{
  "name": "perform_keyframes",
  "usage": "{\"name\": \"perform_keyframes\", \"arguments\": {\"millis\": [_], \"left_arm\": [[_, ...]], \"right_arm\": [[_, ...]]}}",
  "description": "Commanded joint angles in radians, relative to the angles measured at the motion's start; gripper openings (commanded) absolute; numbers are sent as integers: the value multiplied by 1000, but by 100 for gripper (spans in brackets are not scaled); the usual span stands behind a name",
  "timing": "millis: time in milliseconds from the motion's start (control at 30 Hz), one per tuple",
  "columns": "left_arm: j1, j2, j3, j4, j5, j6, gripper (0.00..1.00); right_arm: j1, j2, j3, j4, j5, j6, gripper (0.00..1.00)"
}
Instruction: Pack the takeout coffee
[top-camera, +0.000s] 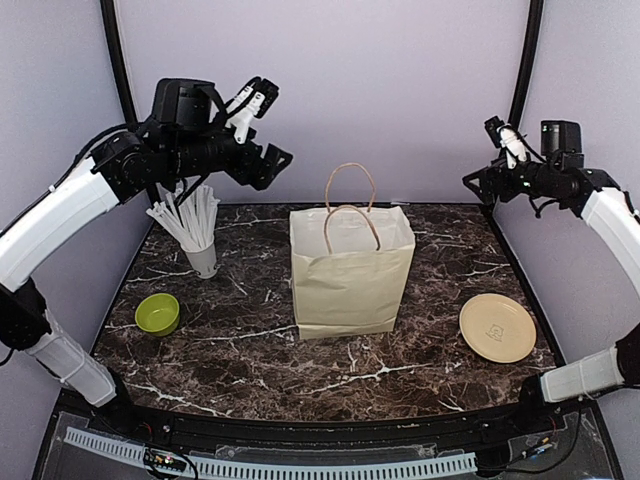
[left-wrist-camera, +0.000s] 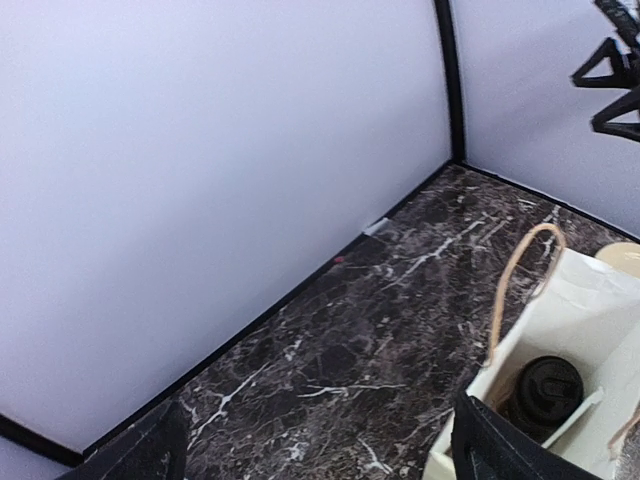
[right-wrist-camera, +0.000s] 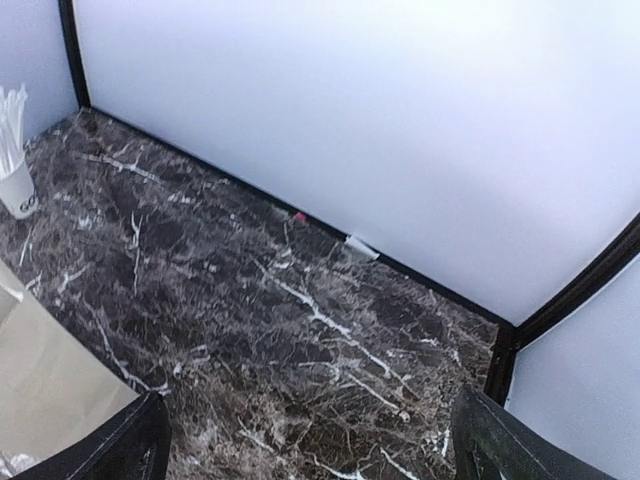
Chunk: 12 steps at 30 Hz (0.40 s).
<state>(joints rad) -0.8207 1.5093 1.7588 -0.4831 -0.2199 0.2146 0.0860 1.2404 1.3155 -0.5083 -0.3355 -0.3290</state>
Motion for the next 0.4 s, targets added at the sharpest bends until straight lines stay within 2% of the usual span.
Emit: {"name": "perform_keyframes", "arguments": {"millis": [0, 100, 200, 367], "left_arm": [[91, -120, -155, 244, -32, -25, 95], [124, -136, -222, 278, -80, -27, 97], [153, -122, -282, 288, -109, -43, 97], [159, -126, -363, 333, -103, -55, 97]], "right_arm": [[1, -42, 54, 93, 89, 198, 99], [0, -61, 8, 167, 218, 367, 99], [1, -88, -34, 196, 248, 363, 99], [-2, -114, -66, 206, 210, 365, 99]]}}
